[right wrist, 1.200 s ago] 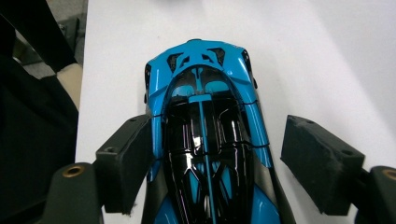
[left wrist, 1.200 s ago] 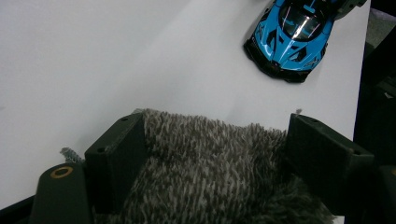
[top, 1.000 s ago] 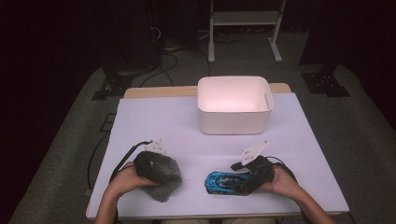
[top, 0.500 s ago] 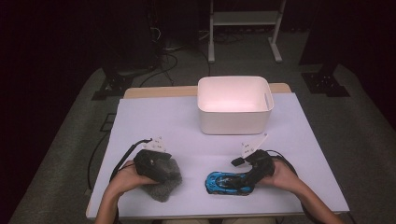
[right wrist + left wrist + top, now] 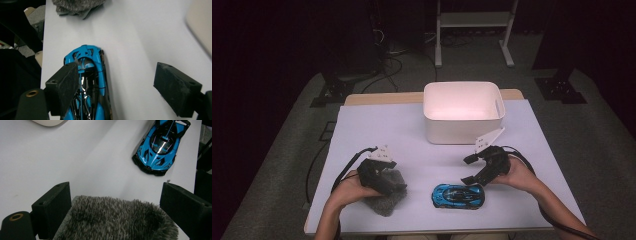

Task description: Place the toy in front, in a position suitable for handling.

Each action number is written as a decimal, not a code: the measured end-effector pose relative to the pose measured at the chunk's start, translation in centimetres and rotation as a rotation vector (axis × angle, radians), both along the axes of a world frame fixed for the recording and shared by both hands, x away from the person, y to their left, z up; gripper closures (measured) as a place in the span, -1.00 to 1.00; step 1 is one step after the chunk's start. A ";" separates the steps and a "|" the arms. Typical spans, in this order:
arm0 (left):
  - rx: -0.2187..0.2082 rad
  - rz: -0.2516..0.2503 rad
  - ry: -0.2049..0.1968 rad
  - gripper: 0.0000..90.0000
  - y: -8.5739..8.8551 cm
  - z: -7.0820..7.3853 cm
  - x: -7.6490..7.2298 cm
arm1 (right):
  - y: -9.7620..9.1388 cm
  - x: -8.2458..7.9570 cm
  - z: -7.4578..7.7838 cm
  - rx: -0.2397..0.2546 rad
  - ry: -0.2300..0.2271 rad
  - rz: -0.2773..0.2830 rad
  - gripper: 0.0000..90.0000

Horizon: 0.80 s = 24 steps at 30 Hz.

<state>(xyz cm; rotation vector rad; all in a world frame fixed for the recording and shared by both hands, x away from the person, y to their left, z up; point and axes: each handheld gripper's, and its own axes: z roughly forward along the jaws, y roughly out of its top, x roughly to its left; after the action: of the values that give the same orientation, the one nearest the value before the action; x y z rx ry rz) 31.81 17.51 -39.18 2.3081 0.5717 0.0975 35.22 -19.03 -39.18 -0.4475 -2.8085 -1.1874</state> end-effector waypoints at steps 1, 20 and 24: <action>0.000 0.001 0.002 -0.79 0.0 0.0 0.0 | -0.1 0.1 0.3 0.003 0.000 -0.004 -0.59; -0.015 -0.013 -0.004 -0.79 0.0 0.1 0.4 | -0.7 3.0 5.6 -0.020 -0.041 -0.011 -0.59; -0.017 -0.024 -0.009 -0.79 -0.1 0.2 0.3 | -0.4 3.1 6.1 -0.022 -0.042 -0.010 -0.59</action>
<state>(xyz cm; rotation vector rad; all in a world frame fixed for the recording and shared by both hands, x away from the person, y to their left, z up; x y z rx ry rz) 32.08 17.44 -38.95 2.2962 0.5377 0.0910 38.32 -19.43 -33.11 -0.4434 -2.8603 -1.1829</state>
